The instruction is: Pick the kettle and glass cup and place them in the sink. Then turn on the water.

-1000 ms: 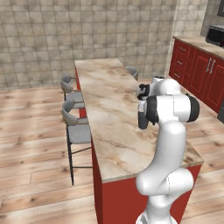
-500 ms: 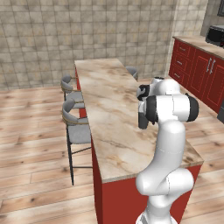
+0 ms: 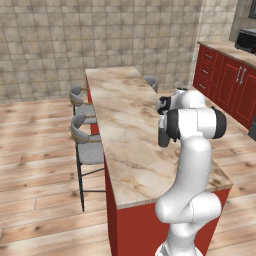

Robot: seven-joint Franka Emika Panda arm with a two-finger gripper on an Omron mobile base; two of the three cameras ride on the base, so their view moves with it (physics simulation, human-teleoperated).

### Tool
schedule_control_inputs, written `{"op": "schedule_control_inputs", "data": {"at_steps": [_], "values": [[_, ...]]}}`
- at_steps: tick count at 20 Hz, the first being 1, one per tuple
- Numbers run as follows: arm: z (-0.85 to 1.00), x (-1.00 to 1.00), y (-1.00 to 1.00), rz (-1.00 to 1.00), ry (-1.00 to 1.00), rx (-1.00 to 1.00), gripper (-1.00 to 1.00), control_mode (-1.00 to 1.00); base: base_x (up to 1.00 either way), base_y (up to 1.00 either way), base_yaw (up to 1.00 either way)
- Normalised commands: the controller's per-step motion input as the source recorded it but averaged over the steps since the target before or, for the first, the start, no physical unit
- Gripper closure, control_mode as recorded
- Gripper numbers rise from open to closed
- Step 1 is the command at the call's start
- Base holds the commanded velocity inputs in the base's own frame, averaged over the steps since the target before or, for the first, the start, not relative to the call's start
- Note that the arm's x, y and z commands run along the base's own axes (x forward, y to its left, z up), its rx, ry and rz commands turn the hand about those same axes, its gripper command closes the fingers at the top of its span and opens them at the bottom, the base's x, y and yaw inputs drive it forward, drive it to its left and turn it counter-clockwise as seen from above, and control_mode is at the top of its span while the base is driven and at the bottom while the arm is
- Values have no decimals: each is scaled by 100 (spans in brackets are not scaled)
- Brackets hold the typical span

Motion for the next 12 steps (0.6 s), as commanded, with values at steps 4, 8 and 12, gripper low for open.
{"op": "schedule_control_inputs", "data": {"at_steps": [4, 8, 12], "values": [[-7, 0, 0, 0, 0, 0, 100, -100, 0, 0, 0], [-1, 0, 0, 0, 5, 0, 100, -100, 0, 0, 0], [-1, 0, 0, 0, 5, 0, 100, -100, 0, 0, 0]]}}
